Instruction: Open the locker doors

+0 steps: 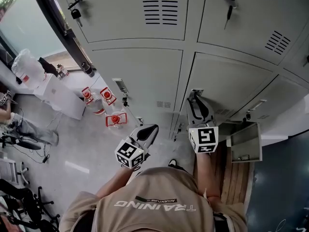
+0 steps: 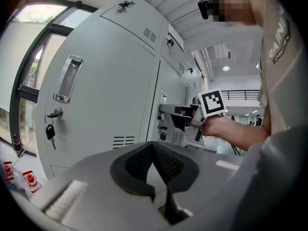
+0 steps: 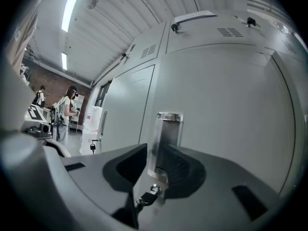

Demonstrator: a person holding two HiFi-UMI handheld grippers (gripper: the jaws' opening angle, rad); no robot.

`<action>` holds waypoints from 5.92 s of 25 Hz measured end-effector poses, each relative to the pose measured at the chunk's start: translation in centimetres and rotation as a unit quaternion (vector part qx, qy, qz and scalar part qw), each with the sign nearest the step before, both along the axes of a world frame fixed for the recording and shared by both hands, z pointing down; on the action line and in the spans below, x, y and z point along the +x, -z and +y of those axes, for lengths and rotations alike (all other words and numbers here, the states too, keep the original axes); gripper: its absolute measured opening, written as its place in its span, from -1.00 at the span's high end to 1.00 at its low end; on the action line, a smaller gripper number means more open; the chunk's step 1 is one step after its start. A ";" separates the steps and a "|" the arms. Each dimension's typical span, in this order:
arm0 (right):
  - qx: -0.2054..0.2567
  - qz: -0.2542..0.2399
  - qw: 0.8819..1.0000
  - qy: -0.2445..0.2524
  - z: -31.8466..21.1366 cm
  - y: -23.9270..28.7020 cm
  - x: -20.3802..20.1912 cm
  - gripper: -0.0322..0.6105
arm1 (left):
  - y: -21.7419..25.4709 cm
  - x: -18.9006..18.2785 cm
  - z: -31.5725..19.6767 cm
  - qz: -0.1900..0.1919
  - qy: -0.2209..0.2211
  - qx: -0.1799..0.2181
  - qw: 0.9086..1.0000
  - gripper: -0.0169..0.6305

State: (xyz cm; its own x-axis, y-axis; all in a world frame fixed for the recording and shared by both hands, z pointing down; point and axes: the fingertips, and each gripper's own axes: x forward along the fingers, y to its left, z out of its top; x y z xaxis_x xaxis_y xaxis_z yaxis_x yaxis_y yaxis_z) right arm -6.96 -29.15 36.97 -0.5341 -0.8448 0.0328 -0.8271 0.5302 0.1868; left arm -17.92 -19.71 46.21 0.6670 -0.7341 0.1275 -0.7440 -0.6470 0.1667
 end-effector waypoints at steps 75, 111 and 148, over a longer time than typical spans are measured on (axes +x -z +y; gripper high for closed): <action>-0.114 -0.047 0.990 0.074 30.2 -6.9 -11.5 0.87 | -1.8 -17.0 25.9 -0.038 0.100 0.007 0.994 0.93; 0.020 0.022 0.999 0.018 -1.3 -0.1 -28.3 0.86 | 0.2 -26.2 -4.1 -0.007 0.024 -0.014 1.000 0.93; -0.015 -0.018 0.999 -0.035 22.0 -1.1 -6.1 0.68 | -0.1 -6.3 8.8 -0.002 -0.127 -0.005 0.992 0.93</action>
